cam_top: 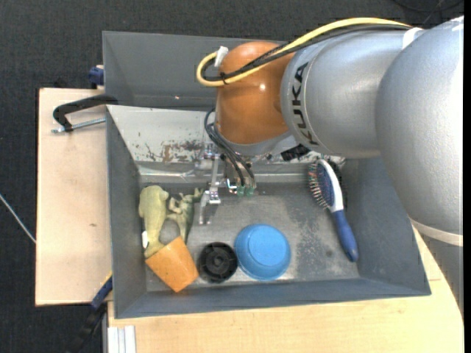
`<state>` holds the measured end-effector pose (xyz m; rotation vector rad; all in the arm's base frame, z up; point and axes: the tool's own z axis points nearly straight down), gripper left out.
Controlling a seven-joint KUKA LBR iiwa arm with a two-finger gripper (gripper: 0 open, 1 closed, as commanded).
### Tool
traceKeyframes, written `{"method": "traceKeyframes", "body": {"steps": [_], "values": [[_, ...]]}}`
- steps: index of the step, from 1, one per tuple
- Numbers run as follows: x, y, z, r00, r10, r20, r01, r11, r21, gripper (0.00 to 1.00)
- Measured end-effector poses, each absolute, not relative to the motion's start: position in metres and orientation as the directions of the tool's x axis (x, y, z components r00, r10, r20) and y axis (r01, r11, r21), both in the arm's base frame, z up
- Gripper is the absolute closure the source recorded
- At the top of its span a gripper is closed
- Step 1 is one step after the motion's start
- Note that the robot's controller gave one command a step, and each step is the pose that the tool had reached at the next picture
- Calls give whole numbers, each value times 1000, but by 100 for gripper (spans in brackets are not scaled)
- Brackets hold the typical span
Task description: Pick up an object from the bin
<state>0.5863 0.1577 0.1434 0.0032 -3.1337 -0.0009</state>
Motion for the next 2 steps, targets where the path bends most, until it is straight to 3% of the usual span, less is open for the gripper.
{"method": "traceKeyframes", "body": {"steps": [1,2], "values": [[585,147,73,-983,-182,-8,-182,983,2,0],[533,191,77,-810,-586,-4,-586,810,1,0]]}}
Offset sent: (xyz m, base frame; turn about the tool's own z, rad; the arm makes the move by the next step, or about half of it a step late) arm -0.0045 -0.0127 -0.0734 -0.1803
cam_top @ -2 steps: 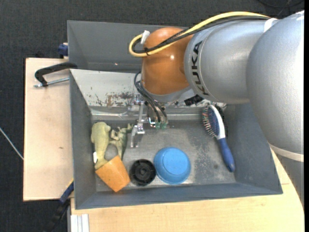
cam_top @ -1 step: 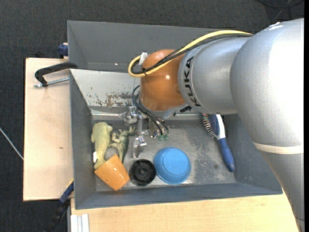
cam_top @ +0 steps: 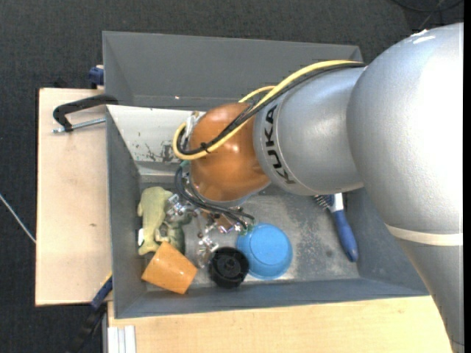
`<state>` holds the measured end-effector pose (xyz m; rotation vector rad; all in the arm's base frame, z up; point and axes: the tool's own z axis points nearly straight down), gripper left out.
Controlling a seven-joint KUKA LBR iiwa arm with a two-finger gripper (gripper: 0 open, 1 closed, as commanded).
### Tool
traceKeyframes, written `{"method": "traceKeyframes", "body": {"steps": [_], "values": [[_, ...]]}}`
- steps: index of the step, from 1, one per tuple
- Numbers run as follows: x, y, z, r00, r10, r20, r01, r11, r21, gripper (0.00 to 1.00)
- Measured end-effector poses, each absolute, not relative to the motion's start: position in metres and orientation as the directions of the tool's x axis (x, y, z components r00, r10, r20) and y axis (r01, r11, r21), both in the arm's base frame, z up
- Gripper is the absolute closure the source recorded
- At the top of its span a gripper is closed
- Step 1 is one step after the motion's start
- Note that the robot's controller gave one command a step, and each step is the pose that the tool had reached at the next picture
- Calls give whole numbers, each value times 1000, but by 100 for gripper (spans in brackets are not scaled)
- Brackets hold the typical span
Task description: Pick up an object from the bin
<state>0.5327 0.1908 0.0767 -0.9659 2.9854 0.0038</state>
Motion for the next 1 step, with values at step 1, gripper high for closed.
{"method": "traceKeyframes", "body": {"steps": [1], "values": [[533,189,76,-812,-583,-2,-583,812,1,100]]}}
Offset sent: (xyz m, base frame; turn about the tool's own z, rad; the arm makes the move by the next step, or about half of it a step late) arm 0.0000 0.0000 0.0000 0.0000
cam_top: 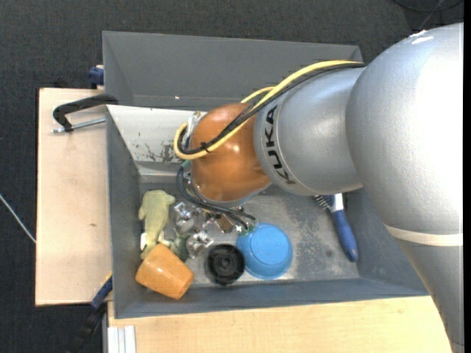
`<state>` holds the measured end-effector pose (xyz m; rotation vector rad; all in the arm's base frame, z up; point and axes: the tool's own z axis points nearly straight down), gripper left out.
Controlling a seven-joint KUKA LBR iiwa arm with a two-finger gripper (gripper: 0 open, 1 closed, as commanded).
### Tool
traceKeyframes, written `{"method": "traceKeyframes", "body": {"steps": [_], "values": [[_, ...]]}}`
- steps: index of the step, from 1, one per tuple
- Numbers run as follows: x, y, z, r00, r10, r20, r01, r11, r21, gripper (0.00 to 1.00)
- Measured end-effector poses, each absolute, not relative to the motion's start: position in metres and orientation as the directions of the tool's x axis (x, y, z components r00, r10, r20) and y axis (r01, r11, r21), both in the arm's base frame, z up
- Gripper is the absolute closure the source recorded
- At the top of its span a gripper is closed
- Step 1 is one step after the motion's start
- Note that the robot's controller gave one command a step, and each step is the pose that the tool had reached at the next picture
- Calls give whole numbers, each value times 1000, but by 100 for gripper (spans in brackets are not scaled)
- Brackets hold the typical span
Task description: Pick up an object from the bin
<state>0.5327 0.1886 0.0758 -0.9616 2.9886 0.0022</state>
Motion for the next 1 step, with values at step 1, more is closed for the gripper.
{"method": "traceKeyframes", "body": {"steps": [1], "values": [[543,197,202,-671,-742,-13,-742,671,-5,100]]}}
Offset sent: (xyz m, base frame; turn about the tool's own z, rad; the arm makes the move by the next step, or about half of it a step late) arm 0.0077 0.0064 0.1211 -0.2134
